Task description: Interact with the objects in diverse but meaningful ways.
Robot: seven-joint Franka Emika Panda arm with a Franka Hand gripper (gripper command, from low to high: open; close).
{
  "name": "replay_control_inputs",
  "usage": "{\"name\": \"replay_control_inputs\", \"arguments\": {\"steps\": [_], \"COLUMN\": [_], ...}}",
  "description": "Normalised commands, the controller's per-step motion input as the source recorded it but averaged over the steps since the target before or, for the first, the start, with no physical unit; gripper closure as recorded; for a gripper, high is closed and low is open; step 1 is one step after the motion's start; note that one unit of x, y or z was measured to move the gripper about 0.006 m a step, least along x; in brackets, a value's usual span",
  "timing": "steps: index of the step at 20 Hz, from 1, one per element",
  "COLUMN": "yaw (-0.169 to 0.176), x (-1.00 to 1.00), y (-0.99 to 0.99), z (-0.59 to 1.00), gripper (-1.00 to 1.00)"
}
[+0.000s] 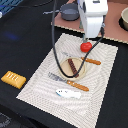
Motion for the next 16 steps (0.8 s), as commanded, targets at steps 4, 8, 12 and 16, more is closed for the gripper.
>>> {"name": "replay_control_inputs", "arguments": {"steps": [4,8,12,16], "yaw": [0.000,0.000,-0.001,-0.019], "x": [-0.71,-0.66,-0.64,-0.66], "y": [-0.68,-0.72,-0.74,-0.70], "z": [-0.21,-0.38,-0.43,-0.45], "gripper": [-1.00,-1.00,-1.00,-1.00]}}
